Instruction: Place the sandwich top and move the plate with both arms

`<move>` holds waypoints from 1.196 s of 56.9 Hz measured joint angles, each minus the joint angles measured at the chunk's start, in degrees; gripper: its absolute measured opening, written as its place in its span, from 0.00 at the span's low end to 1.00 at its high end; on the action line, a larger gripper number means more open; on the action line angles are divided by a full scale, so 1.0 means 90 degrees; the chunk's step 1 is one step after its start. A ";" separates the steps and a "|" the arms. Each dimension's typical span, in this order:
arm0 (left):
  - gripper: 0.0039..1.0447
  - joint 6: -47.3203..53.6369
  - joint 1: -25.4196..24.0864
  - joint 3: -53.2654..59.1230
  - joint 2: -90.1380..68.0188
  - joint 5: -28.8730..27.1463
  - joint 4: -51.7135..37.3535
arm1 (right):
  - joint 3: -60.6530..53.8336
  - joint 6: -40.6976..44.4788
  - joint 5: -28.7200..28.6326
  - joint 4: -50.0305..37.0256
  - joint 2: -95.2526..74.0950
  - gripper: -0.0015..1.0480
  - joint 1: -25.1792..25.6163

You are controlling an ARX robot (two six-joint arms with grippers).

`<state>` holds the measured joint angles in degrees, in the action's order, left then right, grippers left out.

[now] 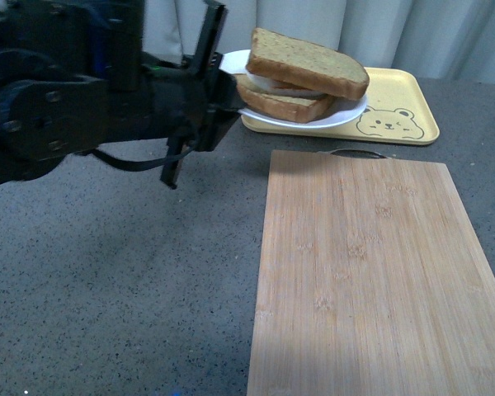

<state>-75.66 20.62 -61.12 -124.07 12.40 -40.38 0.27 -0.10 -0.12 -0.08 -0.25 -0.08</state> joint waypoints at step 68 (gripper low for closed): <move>0.77 0.2397 0.0498 -0.1321 -0.0333 -0.2443 0.1304 | 0.0000 0.0000 0.0000 0.0000 0.0000 0.91 0.0000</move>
<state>-54.08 25.10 -73.01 -127.07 -9.58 -28.64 0.27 -0.10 -0.12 -0.08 -0.25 -0.08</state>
